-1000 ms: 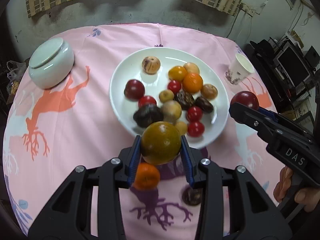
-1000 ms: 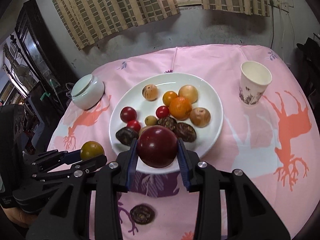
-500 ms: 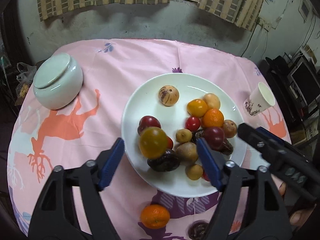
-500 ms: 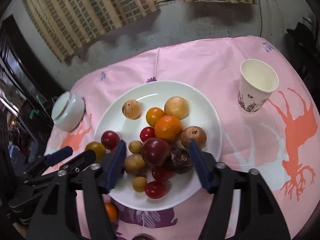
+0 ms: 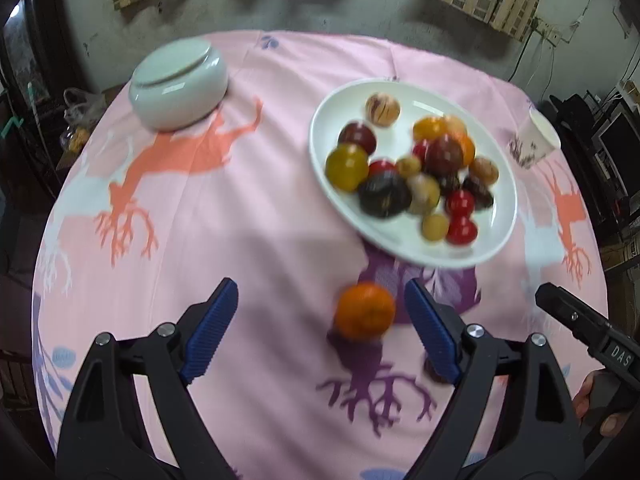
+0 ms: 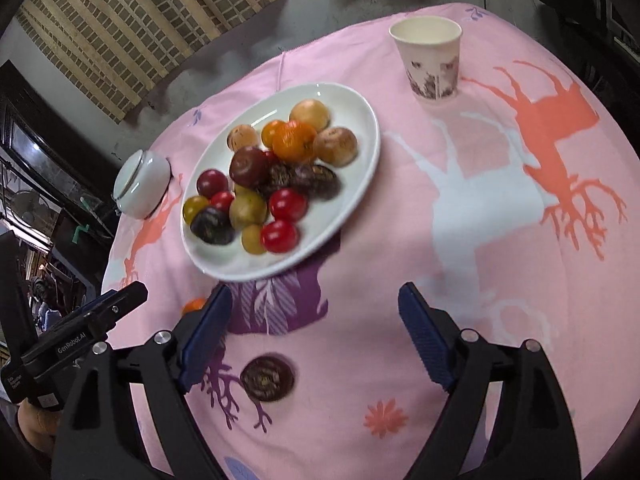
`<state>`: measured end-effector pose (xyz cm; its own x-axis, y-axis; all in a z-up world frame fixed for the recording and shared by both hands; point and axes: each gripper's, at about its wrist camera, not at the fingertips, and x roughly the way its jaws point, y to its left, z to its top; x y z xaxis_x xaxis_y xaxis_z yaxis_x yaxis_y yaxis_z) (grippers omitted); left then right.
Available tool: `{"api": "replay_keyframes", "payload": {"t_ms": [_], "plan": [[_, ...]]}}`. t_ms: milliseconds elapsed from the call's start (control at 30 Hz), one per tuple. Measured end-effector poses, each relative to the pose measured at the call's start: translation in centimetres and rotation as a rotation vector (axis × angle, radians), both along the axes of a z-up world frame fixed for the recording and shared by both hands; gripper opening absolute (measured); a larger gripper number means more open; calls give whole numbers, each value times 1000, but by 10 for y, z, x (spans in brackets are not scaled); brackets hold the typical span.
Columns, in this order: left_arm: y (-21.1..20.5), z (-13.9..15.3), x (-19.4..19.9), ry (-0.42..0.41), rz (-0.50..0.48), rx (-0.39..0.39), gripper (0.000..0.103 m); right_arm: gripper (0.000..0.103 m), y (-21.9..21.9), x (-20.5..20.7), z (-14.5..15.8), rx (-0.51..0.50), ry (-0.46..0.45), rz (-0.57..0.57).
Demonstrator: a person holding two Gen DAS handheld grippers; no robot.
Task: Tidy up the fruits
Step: 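Move both open tools back toward the orange and dark fruit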
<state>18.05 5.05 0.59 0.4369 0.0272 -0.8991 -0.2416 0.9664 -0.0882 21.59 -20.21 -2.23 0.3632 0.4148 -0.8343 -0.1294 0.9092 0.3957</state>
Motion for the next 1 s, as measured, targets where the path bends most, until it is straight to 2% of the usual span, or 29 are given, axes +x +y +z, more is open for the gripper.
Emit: {"api": "replay_keyframes", "payload": {"t_ms": [167, 433, 567, 733, 1000], "plan": [[0, -13, -31, 48, 9, 23, 87, 85, 1, -38, -11, -8, 72, 49], [-6, -11, -59, 61, 5, 22, 87, 85, 7, -75, -13, -36, 93, 99], [-11, -15, -71, 73, -4, 22, 87, 85, 13, -84, -14, -73, 76, 126], [-7, -22, -81, 99, 29, -50, 87, 85, 24, -87, -14, -119, 25, 151], [5, -27, -79, 103, 56, -63, 87, 84, 59, -77, -26, -158, -7, 227]]}}
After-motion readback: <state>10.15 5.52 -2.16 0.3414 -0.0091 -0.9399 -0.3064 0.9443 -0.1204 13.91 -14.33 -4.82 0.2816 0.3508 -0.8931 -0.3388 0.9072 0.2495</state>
